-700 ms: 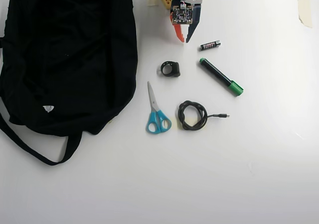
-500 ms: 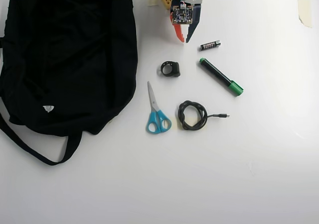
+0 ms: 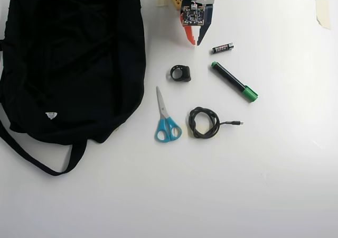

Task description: Put the green marker into the black bag

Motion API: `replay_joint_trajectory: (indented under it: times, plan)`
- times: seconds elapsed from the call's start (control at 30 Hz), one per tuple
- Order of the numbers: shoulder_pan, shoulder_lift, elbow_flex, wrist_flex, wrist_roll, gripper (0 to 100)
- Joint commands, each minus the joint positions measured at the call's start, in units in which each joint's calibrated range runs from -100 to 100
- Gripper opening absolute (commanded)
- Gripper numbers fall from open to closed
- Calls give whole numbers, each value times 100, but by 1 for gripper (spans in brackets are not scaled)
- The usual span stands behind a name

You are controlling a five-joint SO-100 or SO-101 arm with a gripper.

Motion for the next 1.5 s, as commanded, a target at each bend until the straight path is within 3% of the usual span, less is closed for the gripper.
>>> replay_joint_trajectory:
  times: [0.0,1.47]
  plan:
    - [6,-91,148,86,8,2]
    - [-61,-83,148,34,-34,3]
